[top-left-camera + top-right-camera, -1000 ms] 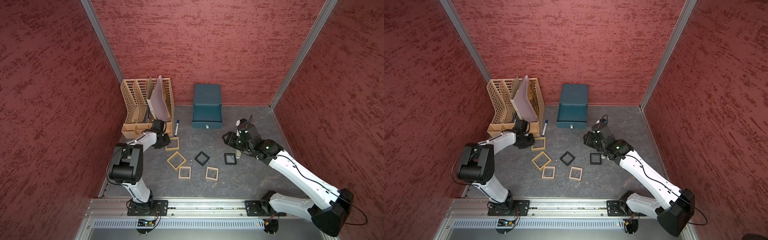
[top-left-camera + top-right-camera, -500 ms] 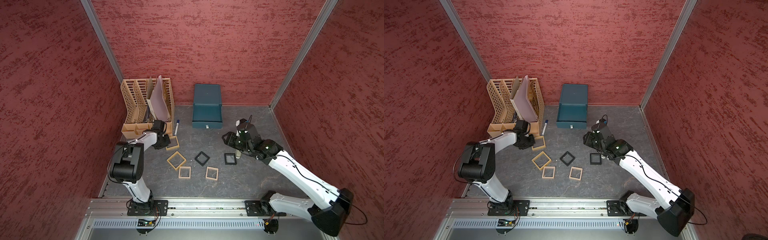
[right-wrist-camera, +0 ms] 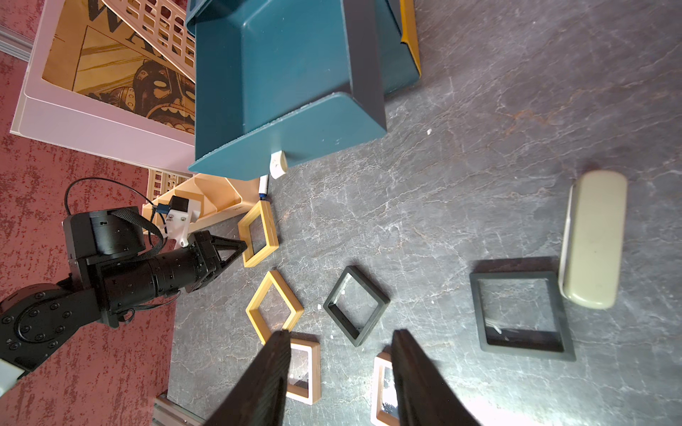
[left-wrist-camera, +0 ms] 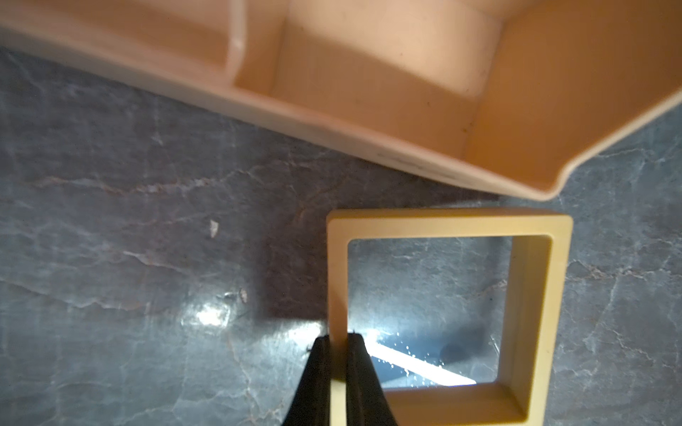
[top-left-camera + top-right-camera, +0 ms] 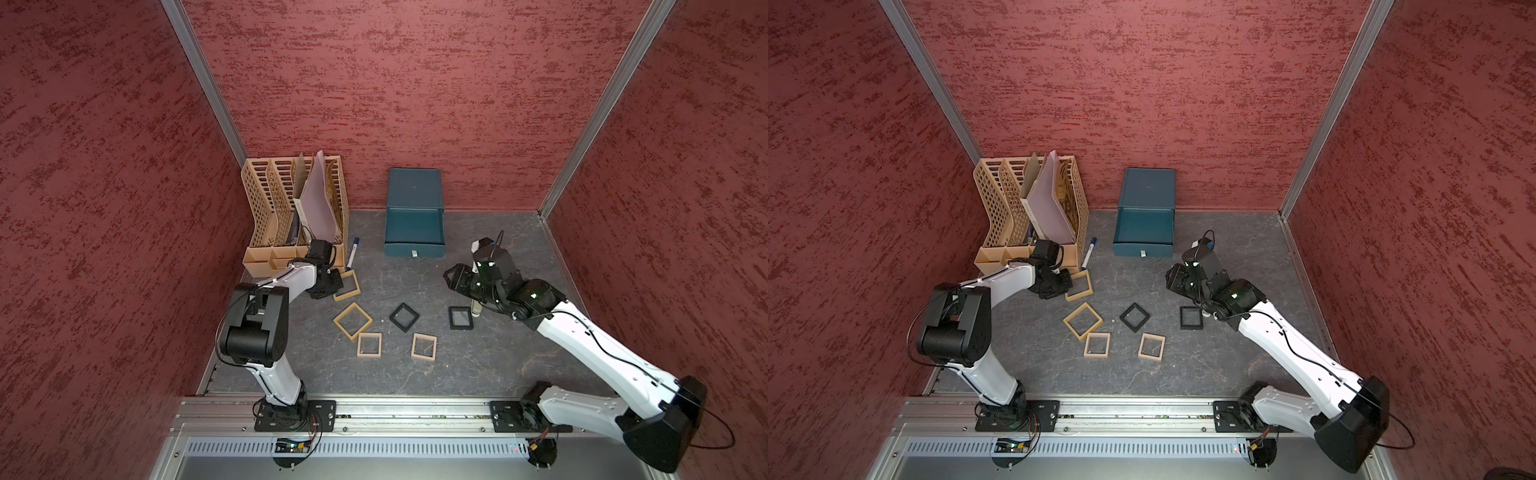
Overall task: Place the brooch boxes into the drawer by color
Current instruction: Pick up the brooch box from the center of the board, then place the brooch box in the drawer.
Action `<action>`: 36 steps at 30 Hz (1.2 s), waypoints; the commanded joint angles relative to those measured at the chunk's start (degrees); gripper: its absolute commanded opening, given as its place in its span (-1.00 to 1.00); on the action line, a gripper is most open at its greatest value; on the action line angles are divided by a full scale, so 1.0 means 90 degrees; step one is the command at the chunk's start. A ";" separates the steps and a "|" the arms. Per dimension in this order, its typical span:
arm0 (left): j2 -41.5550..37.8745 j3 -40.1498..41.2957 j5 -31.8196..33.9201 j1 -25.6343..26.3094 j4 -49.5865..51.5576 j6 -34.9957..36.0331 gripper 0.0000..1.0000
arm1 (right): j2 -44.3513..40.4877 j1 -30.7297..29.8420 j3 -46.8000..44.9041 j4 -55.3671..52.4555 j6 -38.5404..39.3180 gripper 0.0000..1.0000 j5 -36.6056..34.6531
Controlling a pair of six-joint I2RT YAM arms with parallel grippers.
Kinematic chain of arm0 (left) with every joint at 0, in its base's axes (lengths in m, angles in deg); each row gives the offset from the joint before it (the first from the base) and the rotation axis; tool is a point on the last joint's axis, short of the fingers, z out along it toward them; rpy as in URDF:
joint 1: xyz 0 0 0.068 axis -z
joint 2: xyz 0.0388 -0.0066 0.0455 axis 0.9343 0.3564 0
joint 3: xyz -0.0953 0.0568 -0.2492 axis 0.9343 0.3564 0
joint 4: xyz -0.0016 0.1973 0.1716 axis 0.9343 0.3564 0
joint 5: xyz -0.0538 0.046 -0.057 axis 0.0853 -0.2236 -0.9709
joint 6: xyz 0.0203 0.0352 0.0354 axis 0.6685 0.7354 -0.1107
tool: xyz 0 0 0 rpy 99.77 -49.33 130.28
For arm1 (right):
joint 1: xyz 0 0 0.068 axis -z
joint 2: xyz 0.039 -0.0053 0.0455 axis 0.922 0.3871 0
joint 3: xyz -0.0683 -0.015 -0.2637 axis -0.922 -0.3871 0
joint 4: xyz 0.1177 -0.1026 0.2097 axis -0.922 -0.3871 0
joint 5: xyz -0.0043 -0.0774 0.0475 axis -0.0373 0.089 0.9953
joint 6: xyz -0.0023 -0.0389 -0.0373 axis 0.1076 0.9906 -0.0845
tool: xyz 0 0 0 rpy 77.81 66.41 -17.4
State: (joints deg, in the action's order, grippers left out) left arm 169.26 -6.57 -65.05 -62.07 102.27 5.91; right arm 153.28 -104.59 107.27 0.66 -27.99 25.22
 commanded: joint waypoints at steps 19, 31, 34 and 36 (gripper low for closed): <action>-0.1711 -0.2785 0.0209 0.0996 0.2980 -0.0068 -1.00 | -0.0731 -0.0072 0.0010 -0.0059 0.0195 0.00 -0.0665; 0.0097 -0.6256 -0.0203 0.1358 0.4059 0.0336 -1.00 | -0.0724 -0.0068 -0.0019 -0.0059 0.0185 0.00 -0.0514; 0.0565 -0.6994 -0.0357 0.1493 0.4223 0.0312 -1.00 | -0.0724 -0.0075 -0.0083 0.0039 0.0299 0.00 -0.0421; 0.0898 -0.7506 -0.0381 0.1614 0.4359 0.0298 -1.00 | -0.0686 -0.0077 -0.0108 0.0157 0.0485 0.00 -0.0283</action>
State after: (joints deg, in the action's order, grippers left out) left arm 175.05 -69.30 -66.63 -49.07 138.46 7.75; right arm 147.40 -104.68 107.16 0.69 -26.26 21.16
